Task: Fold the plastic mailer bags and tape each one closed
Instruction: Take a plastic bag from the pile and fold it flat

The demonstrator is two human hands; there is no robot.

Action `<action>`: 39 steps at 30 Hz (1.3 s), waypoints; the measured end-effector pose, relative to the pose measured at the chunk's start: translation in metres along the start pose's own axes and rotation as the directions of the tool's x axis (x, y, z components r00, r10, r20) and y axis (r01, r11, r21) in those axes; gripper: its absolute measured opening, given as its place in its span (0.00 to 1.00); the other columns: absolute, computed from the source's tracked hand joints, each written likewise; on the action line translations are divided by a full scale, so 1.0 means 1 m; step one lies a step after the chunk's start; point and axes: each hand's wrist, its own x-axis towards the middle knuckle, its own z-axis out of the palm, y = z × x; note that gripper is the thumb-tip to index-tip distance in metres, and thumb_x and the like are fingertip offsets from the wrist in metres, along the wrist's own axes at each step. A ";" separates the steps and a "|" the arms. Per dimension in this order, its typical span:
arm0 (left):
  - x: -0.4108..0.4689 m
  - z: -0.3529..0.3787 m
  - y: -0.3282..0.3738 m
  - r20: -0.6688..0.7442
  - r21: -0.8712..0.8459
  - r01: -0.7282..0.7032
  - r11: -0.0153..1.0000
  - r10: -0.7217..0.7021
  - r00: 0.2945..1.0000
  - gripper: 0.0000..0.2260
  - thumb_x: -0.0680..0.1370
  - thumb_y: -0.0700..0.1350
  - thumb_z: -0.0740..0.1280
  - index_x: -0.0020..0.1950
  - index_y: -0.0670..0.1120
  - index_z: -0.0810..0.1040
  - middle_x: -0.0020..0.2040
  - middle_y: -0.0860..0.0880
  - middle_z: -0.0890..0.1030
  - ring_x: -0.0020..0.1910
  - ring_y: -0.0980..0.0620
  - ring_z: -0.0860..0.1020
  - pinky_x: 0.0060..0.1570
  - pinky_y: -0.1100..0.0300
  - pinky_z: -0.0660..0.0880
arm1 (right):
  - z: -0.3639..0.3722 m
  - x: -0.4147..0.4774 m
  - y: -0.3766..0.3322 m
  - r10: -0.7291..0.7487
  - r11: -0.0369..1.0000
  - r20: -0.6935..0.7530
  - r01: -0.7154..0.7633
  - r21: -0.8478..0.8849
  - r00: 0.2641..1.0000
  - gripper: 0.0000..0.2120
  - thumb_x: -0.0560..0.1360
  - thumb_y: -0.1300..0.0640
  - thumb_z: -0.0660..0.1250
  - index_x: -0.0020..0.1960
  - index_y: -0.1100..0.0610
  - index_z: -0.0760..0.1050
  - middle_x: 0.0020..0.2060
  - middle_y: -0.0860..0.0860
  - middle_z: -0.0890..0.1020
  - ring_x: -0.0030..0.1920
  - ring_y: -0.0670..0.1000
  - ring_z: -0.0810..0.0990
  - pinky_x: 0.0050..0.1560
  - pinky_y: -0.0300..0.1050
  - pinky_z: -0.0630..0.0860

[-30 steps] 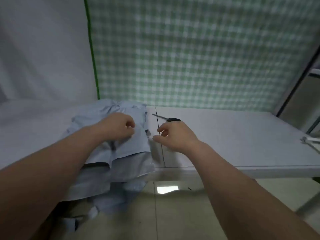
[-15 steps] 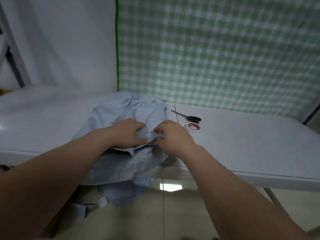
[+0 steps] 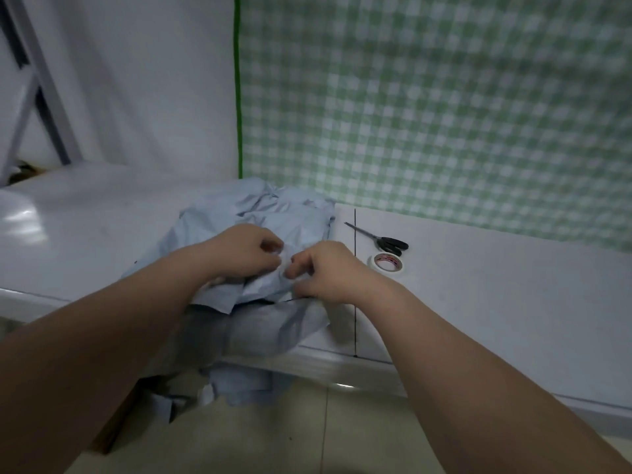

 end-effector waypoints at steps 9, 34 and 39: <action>-0.040 -0.012 0.031 0.062 -0.047 0.091 0.995 -0.088 0.994 0.29 0.73 0.54 0.69 0.73 0.51 0.66 0.68 0.49 0.72 0.62 0.51 0.73 0.57 0.63 0.67 | -0.039 -0.011 -0.008 0.132 0.938 -0.310 -0.018 0.346 0.942 0.07 0.76 0.62 0.65 0.44 0.57 0.82 0.47 0.47 0.83 0.46 0.43 0.77 0.49 0.37 0.74; 0.021 -0.054 0.213 -0.257 -0.839 -0.096 0.536 -0.234 0.938 0.12 0.78 0.34 0.56 0.53 0.34 0.77 0.49 0.34 0.79 0.43 0.38 0.80 0.44 0.44 0.78 | -0.161 -0.094 0.074 0.277 0.961 -0.680 -0.183 0.208 0.678 0.09 0.73 0.64 0.64 0.39 0.53 0.77 0.33 0.49 0.77 0.36 0.50 0.76 0.29 0.36 0.67; 0.064 -0.037 0.257 -0.124 -0.888 -0.032 0.459 -0.173 0.977 0.09 0.76 0.33 0.57 0.41 0.41 0.75 0.41 0.39 0.76 0.38 0.43 0.76 0.45 0.44 0.76 | -0.187 -0.104 0.130 0.375 0.925 -0.722 -0.285 0.252 0.582 0.10 0.72 0.65 0.61 0.40 0.54 0.78 0.36 0.50 0.78 0.33 0.46 0.73 0.28 0.35 0.65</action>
